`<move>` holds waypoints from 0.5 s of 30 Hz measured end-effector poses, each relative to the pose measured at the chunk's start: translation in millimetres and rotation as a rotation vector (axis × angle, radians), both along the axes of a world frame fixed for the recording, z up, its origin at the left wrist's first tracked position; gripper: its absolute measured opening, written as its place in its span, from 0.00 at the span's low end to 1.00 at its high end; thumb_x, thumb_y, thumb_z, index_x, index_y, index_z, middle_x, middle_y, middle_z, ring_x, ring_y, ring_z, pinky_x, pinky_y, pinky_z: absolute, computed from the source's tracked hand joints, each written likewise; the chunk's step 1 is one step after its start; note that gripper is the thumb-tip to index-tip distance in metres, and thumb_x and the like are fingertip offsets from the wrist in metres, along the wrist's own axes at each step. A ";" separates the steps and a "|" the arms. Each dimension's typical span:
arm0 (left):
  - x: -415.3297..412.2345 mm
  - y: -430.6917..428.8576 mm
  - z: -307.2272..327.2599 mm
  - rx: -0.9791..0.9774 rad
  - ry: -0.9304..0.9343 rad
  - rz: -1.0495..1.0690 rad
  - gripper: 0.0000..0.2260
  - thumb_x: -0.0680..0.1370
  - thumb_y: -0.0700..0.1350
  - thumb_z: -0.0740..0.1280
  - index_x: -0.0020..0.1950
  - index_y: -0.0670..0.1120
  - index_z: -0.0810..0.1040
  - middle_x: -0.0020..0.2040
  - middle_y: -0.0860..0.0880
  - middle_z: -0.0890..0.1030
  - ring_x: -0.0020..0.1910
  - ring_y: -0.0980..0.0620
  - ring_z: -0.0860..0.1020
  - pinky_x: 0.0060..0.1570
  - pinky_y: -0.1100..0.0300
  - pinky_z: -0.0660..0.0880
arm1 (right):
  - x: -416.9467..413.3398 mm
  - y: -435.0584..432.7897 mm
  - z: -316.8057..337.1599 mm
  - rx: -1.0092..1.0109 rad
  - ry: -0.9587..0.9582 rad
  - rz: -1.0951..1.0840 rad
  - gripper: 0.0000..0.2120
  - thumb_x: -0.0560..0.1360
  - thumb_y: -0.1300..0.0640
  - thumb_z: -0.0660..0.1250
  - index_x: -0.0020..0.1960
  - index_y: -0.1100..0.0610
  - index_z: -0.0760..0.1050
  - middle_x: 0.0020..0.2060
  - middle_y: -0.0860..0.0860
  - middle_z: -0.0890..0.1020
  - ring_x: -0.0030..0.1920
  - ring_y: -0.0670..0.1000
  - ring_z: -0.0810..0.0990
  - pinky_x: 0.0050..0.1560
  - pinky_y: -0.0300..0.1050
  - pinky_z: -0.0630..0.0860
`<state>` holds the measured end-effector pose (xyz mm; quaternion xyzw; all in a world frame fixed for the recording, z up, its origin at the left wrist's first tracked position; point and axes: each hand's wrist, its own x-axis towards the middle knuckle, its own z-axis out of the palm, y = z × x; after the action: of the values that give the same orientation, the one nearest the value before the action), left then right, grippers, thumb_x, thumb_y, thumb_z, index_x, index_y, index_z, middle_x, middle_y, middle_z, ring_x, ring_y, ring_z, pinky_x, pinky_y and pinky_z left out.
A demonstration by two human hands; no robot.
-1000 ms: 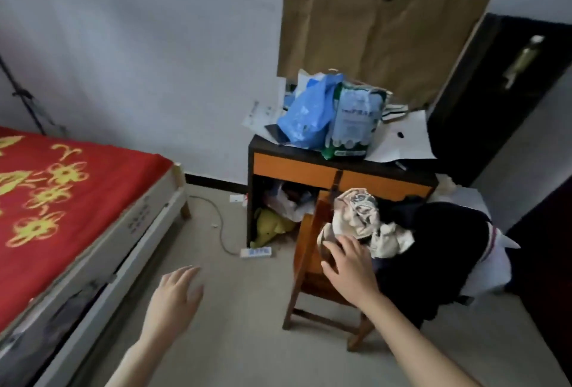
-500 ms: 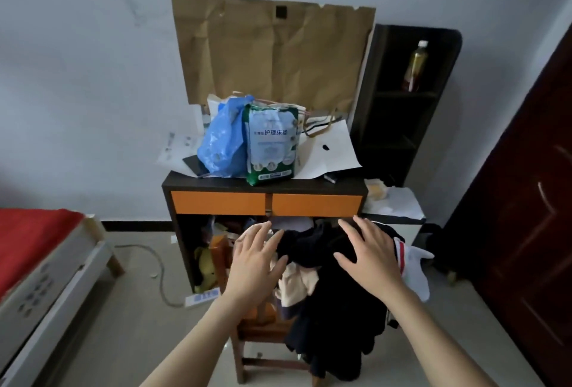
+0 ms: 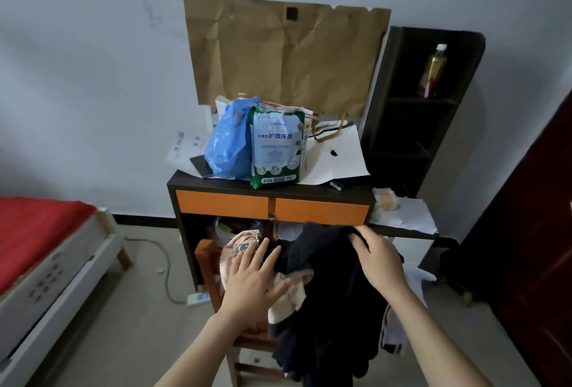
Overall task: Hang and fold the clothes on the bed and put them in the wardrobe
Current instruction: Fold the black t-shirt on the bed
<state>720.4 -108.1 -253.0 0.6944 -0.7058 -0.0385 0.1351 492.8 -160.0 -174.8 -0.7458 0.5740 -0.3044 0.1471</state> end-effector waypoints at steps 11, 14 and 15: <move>-2.5 3.4 53.1 -0.091 0.396 0.015 0.34 0.77 0.56 0.63 0.77 0.54 0.47 0.77 0.53 0.52 0.76 0.54 0.48 0.72 0.57 0.47 | 33.5 -8.7 74.1 -0.034 -0.572 0.044 0.14 0.81 0.59 0.57 0.37 0.57 0.70 0.32 0.51 0.72 0.34 0.47 0.69 0.32 0.36 0.63; -4.8 7.3 70.8 -0.152 0.473 -0.012 0.35 0.77 0.56 0.64 0.77 0.54 0.47 0.77 0.54 0.52 0.75 0.56 0.48 0.71 0.58 0.48 | 41.8 -15.7 102.6 -0.065 -0.688 0.051 0.14 0.81 0.57 0.57 0.37 0.57 0.70 0.33 0.53 0.72 0.34 0.47 0.69 0.35 0.42 0.63; -5.3 9.0 76.3 -0.174 0.492 -0.026 0.35 0.77 0.55 0.64 0.77 0.54 0.47 0.77 0.54 0.52 0.75 0.56 0.47 0.71 0.58 0.48 | 45.4 -17.8 113.5 -0.077 -0.738 0.045 0.14 0.81 0.56 0.57 0.38 0.57 0.71 0.34 0.53 0.73 0.35 0.47 0.70 0.35 0.43 0.64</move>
<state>715.1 -99.1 -176.6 0.6408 -0.6612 -0.1469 0.3615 538.3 -177.8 -61.3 -0.6033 0.4541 -0.5707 0.3226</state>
